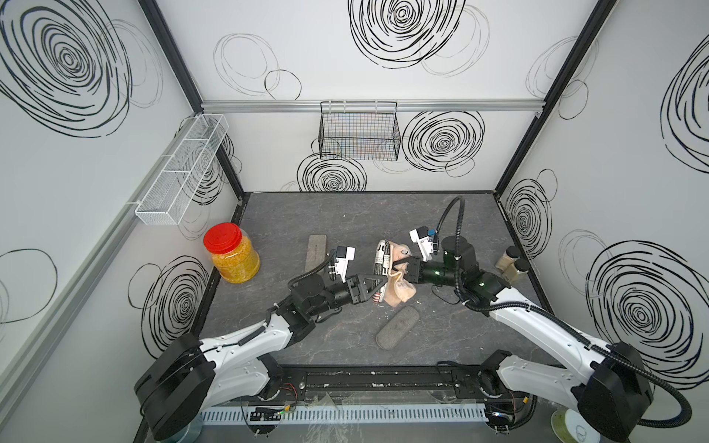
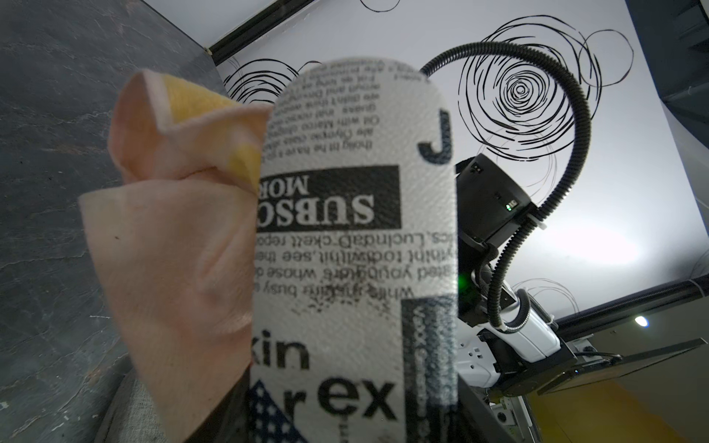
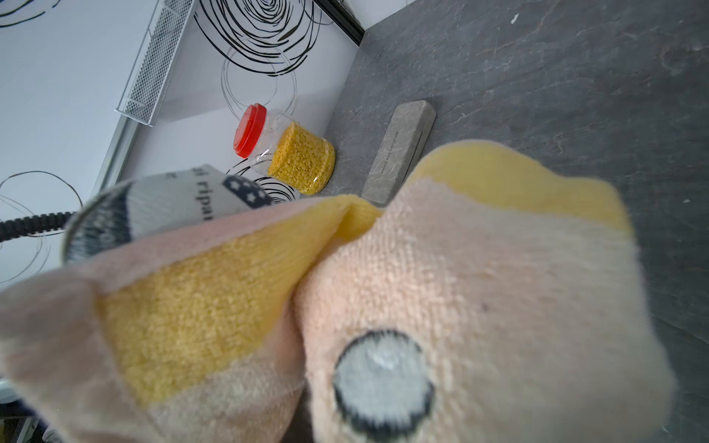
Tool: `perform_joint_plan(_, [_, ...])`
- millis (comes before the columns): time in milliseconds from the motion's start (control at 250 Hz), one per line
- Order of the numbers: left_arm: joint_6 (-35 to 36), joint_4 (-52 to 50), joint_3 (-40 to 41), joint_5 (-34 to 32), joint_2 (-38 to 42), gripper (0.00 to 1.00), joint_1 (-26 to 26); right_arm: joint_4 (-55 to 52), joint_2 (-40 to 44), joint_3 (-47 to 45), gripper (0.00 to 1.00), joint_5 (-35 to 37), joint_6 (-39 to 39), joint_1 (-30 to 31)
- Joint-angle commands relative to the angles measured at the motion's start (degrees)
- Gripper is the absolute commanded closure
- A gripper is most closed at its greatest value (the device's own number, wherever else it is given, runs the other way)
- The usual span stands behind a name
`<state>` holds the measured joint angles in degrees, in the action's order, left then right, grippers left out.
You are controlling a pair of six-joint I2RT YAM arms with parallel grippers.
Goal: Wipe the eyeglass case
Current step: Wipe the dirt from the eyeglass case.
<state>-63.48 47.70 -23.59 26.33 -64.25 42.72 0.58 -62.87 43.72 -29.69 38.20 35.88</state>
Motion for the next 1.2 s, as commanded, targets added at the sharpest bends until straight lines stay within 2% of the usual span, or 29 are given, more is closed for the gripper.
perform_joint_plan(0, [2.02, 2.96, -1.39, 0.04, -0.17, 0.46, 0.26, 5.16, 3.94, 1.88, 1.00, -2.27, -1.45, 0.22])
perform_joint_plan(148, [2.22, 3.14, -0.88, -0.01, -0.53, 0.46, 0.22, 11.67, 6.40, -0.78, 1.00, -4.44, 1.13, 0.18])
perform_joint_plan(312, [2.26, 3.25, -0.84, 0.13, -0.22, 0.46, 0.27, 7.58, 5.12, -0.76, 1.00, -0.45, -1.81, 1.21])
perform_joint_plan(539, [2.40, 3.14, -0.07, -0.13, 0.44, 0.46, 0.26, -3.41, -0.70, 2.53, 1.00, 8.39, -8.11, 8.40])
perform_joint_plan(707, [2.59, 3.01, 0.34, -0.58, 1.14, 0.46, 0.19, -8.20, 0.18, 5.27, 1.00, 17.69, -8.60, 8.10])
perform_joint_plan(863, [2.75, 2.73, 0.41, -0.62, 0.97, 0.46, 0.26, -1.51, 3.94, 4.36, 1.00, 9.91, -8.65, 5.79])
perform_joint_plan(963, [2.83, 2.74, 0.62, -0.49, 0.79, 0.46, 0.26, 2.92, 6.36, 2.77, 1.00, 7.99, -7.12, 5.30])
perform_joint_plan(1075, [2.82, 3.18, 0.45, -0.23, 0.36, 0.46, 0.28, 3.68, 6.52, 1.83, 1.00, 7.48, -6.55, 4.75])
perform_joint_plan(1195, [2.82, 3.47, 0.01, 0.45, -0.43, 0.46, 0.39, -0.81, 3.34, 2.27, 1.00, 9.89, -6.83, 4.82])
